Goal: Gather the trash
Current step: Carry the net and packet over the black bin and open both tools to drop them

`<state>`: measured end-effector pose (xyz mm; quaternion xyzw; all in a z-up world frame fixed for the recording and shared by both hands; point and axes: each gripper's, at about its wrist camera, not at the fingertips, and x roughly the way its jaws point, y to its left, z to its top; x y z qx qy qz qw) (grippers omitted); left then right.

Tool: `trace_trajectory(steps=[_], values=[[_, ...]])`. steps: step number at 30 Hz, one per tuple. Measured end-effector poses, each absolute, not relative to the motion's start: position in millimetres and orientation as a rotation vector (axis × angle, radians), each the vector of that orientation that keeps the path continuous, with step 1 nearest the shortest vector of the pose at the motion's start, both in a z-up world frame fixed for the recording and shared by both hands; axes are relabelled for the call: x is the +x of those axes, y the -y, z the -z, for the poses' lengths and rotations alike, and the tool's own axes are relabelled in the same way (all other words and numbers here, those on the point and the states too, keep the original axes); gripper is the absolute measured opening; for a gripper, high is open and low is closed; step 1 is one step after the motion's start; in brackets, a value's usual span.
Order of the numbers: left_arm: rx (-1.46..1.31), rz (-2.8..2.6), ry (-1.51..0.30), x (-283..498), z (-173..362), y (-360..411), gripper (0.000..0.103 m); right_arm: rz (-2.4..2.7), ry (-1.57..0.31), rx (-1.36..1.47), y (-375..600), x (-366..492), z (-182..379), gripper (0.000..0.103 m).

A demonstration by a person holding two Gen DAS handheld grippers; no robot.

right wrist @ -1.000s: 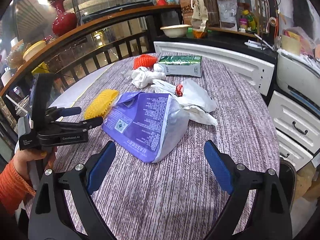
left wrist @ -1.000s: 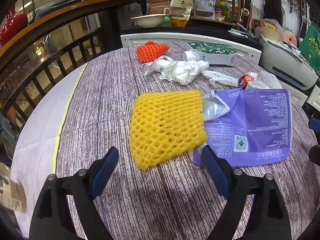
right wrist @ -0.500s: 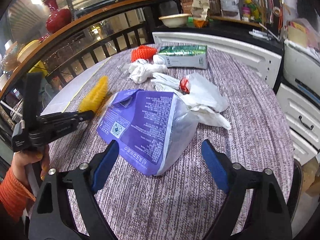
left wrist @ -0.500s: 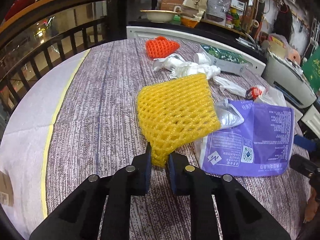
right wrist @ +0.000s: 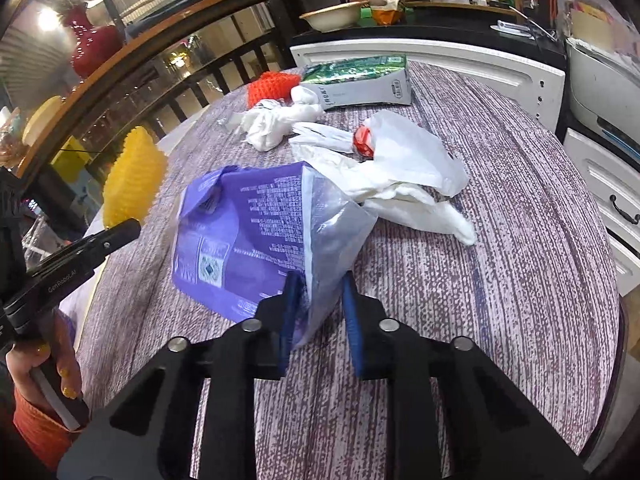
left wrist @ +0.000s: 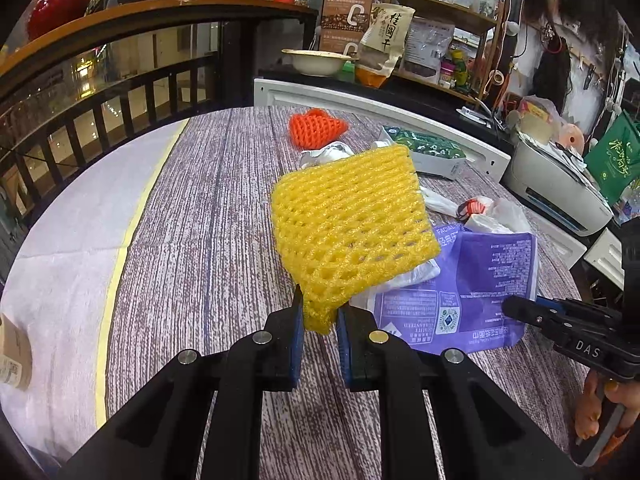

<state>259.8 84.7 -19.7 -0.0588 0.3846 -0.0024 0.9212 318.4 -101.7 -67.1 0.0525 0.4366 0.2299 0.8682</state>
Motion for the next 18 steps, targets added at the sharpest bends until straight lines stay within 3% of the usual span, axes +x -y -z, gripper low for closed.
trace_trajectory(steps=[18], values=[[-0.137, 0.034, -0.679, 202, -11, -61, 0.015, -0.556, -0.726, 0.101, 137, 245, 30, 0.016]])
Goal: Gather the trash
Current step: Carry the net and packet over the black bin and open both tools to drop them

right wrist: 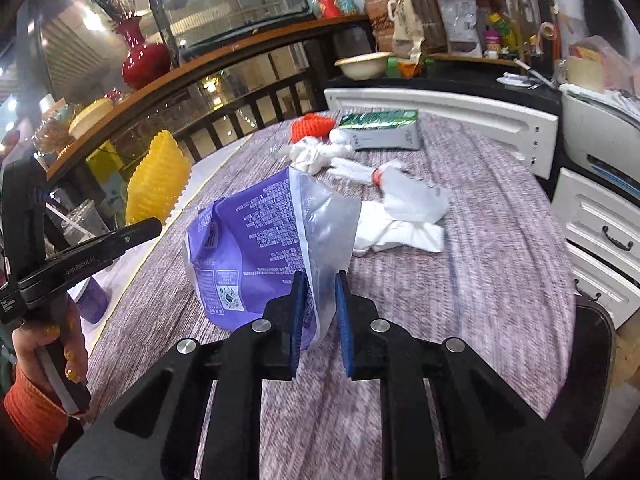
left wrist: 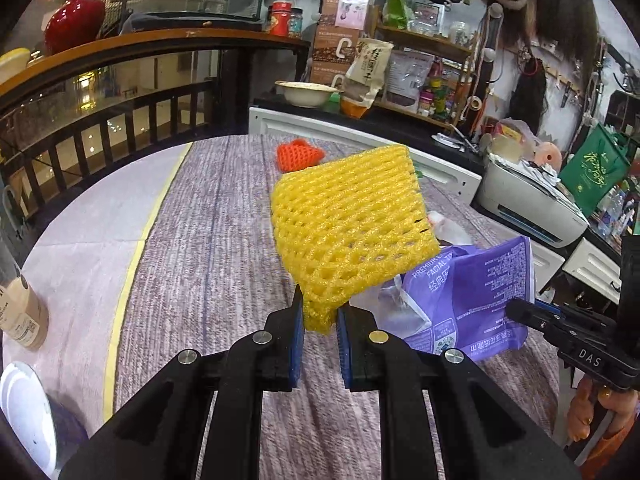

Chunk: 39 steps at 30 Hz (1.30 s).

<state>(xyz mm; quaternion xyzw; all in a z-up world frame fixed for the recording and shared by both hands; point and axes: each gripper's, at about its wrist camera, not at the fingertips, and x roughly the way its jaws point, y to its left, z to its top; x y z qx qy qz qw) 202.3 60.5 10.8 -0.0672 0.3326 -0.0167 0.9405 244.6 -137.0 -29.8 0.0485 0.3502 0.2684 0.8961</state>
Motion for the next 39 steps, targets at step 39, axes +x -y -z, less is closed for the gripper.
trace_trajectory(steps=[39], values=[[-0.031, 0.428, -0.693, 197, -2, 145, 0.015, 0.189, -0.721, 0.193, 413, 186, 105, 0.008]])
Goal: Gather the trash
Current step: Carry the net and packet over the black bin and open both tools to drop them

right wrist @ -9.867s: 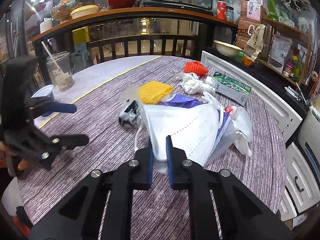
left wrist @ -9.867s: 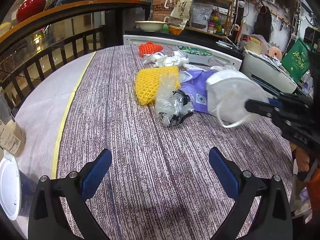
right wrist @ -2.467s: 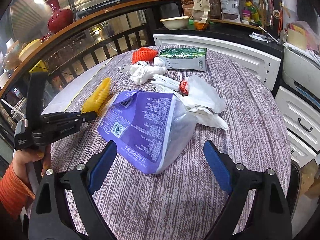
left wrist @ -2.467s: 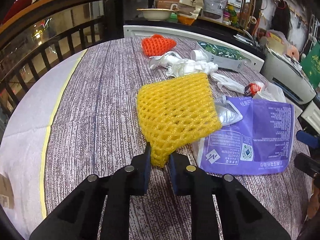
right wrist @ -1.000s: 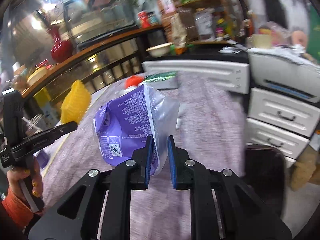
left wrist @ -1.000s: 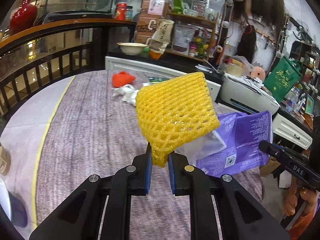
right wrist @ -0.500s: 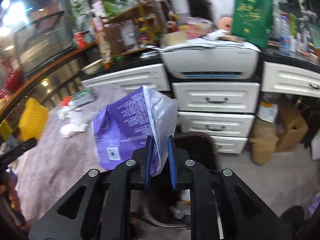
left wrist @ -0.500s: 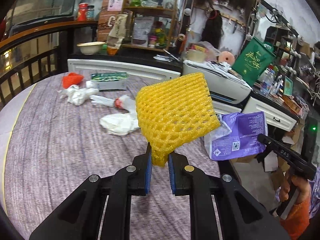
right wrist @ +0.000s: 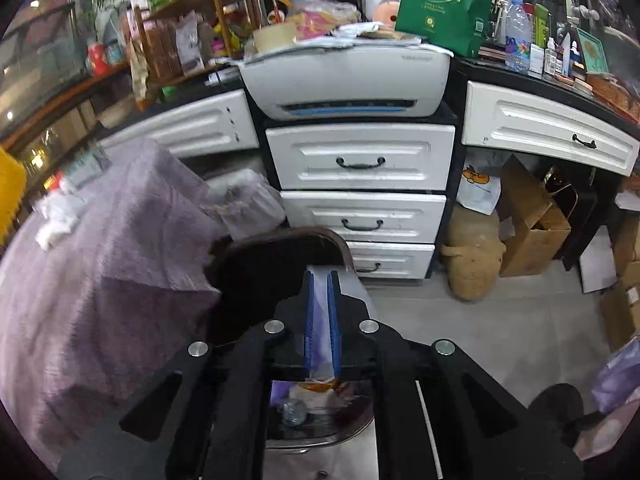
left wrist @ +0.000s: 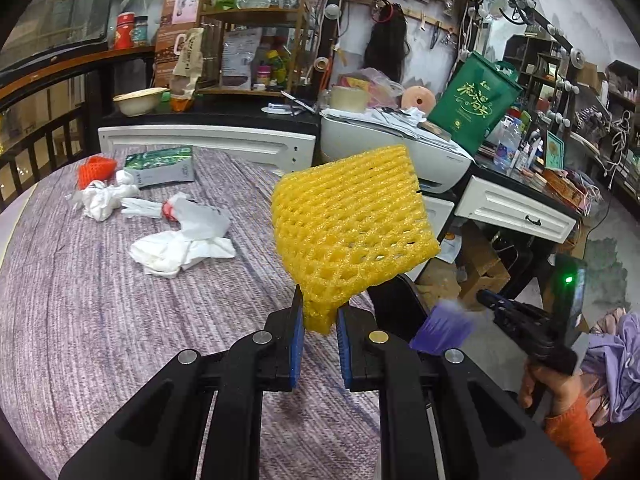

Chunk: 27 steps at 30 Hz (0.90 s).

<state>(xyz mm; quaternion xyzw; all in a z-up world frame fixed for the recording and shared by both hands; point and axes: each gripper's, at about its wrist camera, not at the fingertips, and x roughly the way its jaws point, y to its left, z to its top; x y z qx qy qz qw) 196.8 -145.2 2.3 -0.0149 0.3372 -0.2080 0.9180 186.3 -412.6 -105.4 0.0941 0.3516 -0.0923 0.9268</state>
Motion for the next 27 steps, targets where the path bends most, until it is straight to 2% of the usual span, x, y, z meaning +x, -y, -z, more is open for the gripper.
trace_trajectory(steps=[9, 10, 15, 20, 27], values=[[-0.010, 0.509, -0.745, 193, 10, 187, 0.015, 0.170, -0.805, 0.309, 418, 194, 150, 0.009], [-0.004, 0.519, -0.746, 192, 10, 193, 0.015, 0.173, -0.810, 0.319, 420, 192, 152, 0.010], [0.015, 0.584, -0.777, 190, 21, 225, 0.015, 0.212, -0.807, 0.351, 433, 178, 155, 0.038], [0.047, 0.629, -0.832, 191, 38, 255, 0.015, 0.262, -0.784, 0.377, 453, 161, 151, 0.043], [0.092, 0.642, -0.908, 192, 68, 280, 0.015, 0.308, -0.757, 0.395, 472, 144, 144, 0.044]])
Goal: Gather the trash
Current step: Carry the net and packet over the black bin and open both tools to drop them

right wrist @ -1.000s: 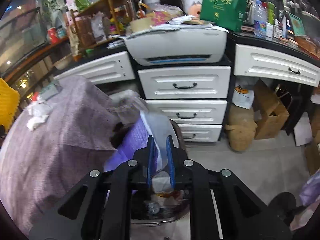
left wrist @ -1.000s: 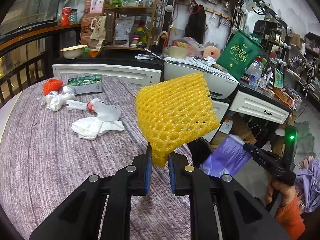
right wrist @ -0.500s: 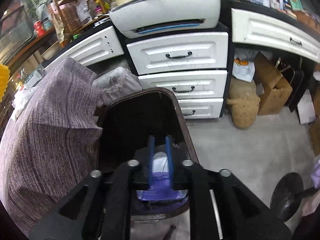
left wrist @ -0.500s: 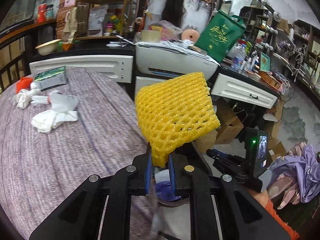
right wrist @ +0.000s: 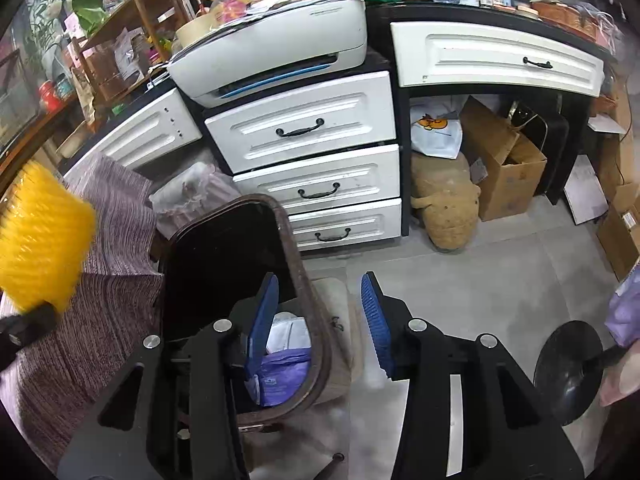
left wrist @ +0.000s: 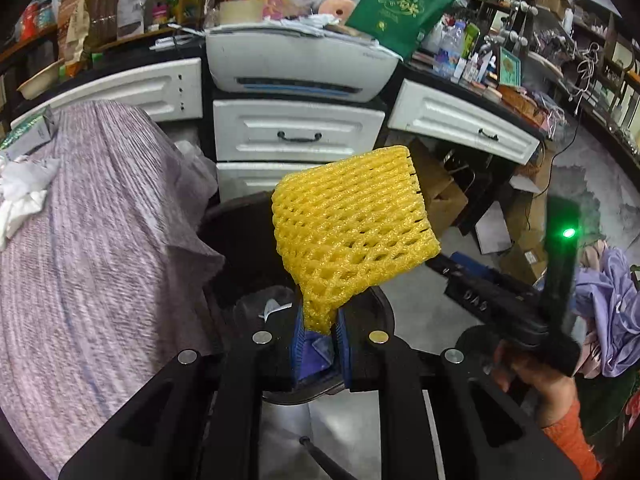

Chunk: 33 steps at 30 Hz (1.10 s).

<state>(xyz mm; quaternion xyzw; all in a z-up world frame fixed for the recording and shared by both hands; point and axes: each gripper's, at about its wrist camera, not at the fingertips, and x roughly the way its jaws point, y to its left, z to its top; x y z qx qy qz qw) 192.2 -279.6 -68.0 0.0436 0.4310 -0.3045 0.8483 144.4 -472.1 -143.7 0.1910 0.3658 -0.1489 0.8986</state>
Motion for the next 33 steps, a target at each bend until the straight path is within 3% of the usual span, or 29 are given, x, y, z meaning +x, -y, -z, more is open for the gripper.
trace_trajectory(steps=[6, 17, 20, 22, 25, 30, 33], values=[[0.140, 0.643, -0.977, 198, 93, 297, 0.015, 0.325, -0.729, 0.409, 477, 136, 138, 0.052], [0.204, 0.659, -1.082, 203, 127, 316, 0.018, 0.347, -0.712, 0.406, 484, 129, 129, 0.053], [0.209, 0.668, -1.098, 203, 130, 318, 0.036, 0.354, -0.711, 0.408, 486, 129, 128, 0.054], [0.200, 0.669, -1.094, 203, 129, 318, 0.065, 0.357, -0.708, 0.412, 487, 128, 128, 0.060], [0.192, 0.677, -1.082, 202, 128, 318, 0.079, 0.362, -0.701, 0.412, 487, 127, 127, 0.068], [0.189, 0.710, -1.078, 198, 123, 320, 0.089, 0.369, -0.675, 0.426, 488, 125, 124, 0.083], [0.173, 0.738, -1.071, 192, 115, 320, 0.089, 0.377, -0.668, 0.423, 489, 124, 121, 0.083]])
